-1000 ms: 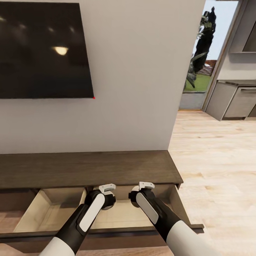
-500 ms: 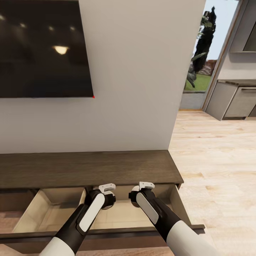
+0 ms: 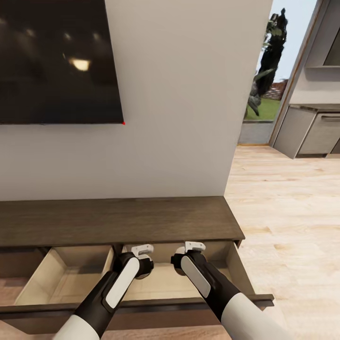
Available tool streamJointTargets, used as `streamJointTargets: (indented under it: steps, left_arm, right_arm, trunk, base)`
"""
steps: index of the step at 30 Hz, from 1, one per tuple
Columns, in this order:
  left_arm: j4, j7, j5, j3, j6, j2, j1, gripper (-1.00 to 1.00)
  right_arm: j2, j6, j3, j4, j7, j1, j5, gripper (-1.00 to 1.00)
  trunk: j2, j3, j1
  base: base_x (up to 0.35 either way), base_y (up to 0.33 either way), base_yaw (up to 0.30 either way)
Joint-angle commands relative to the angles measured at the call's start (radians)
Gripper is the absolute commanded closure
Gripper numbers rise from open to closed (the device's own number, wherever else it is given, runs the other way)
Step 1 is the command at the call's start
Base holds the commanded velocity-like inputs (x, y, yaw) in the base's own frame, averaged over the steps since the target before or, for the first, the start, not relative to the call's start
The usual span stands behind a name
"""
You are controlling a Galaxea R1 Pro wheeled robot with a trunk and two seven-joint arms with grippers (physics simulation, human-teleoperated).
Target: Place each of the two pumpkins and all three candles from the living room inside a cabinet in the living room (use any cabinet), then make sure every cabinet is closed, and position the cauldron so it is next to a table in the living room.
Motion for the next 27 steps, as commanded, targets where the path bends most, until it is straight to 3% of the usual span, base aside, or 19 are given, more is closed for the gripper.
streamJointTargets:
  steps: [1,27]
  left_arm:
    - [0.0,0.016,0.005,-0.002,0.0,0.0,-0.001,1.0]
    - [0.018,0.016,-0.007,-0.012,-0.04,-0.011,-0.001,1.0]
  right_arm:
    - [0.0,0.001,0.003,-0.001,-0.009,-0.001,-0.007,1.0]
    - [0.0,0.0,0.003,0.007,-0.009,-0.001,0.005,1.0]
  trunk:
    - [-0.008,-0.004,0.004]
    - [-0.19,-0.086,0.103]
  base:
    - [0.0,0.0,0.0]
    - [0.0,0.0,0.0]
